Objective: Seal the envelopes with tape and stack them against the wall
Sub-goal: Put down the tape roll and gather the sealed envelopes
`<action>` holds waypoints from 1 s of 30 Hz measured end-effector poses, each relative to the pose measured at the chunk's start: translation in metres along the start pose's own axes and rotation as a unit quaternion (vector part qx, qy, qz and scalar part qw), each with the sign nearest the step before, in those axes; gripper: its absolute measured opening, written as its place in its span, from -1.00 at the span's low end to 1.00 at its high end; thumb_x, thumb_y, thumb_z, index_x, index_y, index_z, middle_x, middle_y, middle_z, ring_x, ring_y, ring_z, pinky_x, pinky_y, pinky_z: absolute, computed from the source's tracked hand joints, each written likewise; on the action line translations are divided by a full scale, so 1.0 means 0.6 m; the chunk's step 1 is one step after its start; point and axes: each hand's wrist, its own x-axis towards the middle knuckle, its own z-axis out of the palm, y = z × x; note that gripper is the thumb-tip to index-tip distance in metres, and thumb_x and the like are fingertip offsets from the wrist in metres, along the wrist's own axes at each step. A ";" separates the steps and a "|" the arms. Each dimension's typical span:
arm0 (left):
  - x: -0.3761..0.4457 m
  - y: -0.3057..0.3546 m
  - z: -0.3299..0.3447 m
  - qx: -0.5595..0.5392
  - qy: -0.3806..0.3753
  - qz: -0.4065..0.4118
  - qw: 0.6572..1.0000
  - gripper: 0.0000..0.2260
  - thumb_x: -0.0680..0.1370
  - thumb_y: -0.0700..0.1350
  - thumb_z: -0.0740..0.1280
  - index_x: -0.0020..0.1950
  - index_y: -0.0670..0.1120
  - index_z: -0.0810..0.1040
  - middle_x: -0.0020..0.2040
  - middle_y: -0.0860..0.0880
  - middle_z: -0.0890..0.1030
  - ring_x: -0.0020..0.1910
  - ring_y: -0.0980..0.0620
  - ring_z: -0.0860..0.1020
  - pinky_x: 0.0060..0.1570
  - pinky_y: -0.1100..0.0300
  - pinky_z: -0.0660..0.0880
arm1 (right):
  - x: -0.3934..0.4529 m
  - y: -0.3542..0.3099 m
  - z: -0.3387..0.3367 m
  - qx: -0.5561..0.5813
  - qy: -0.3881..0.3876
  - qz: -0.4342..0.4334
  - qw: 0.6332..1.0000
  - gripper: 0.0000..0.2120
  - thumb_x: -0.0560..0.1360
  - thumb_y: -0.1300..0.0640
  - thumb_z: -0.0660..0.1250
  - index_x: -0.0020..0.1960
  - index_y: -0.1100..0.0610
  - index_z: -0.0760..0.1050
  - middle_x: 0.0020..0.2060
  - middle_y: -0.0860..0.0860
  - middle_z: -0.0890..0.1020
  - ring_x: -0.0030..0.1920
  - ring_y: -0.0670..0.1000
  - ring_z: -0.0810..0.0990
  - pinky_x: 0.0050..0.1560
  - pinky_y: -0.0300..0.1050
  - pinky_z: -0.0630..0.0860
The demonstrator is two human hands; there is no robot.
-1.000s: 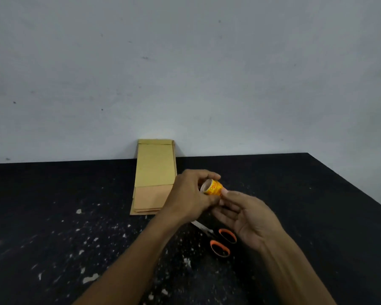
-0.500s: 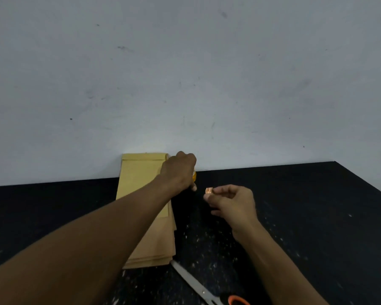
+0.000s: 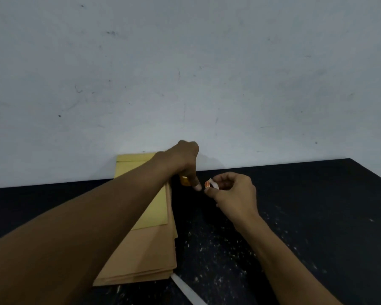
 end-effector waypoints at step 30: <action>-0.143 -0.137 0.015 -0.408 0.284 0.041 0.867 -0.75 0.43 -0.06 0.55 0.05 -0.08 0.64 -0.14 -0.03 0.68 -0.19 0.08 0.68 -0.20 0.21 0.59 | -0.021 -0.067 0.004 -0.218 -0.098 -0.106 0.965 -0.68 0.39 0.07 0.59 0.09 0.06 0.60 -0.06 -0.04 0.64 -0.06 -0.08 0.61 -0.10 -0.23 0.56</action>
